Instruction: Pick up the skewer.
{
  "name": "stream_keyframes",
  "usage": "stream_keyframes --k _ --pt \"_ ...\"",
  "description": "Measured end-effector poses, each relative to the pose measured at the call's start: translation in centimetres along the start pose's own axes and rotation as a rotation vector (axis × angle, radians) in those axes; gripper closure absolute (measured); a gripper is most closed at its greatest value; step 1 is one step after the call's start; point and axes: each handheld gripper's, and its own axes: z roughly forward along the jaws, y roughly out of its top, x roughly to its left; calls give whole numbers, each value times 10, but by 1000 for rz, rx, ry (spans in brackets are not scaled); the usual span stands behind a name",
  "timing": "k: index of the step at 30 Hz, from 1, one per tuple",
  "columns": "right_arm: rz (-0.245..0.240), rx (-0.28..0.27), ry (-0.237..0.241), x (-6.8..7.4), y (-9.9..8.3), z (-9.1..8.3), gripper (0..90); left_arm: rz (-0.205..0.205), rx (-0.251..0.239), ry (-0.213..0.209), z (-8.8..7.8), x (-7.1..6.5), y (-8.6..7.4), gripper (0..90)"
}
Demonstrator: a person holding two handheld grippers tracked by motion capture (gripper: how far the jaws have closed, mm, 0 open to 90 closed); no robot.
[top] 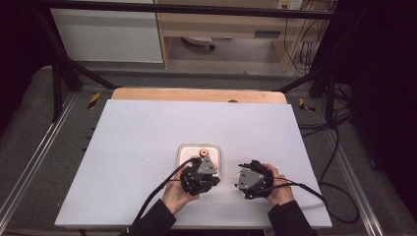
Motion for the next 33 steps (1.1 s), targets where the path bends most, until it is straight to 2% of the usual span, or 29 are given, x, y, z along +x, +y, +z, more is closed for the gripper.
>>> stream_keyframes --k 7,10,15,22,24,29,33 --pt "-131 9 8 3 2 3 527 31 28 -8 5 -4 5 888" --pt "-159 12 19 5 4 3 576 42 35 -12 6 -6 7 888" --pt "-233 15 23 5 5 5 682 53 38 -19 6 -7 10 888" --pt "-311 30 17 7 3 6 772 61 40 -25 5 -8 9 888" --pt "-348 41 17 7 3 7 796 61 42 -27 5 -8 9 888" --pt "-389 51 2 10 2 6 871 68 50 -32 5 -8 8 888" --pt "-415 50 2 10 2 6 885 67 55 -34 5 -7 8 887"
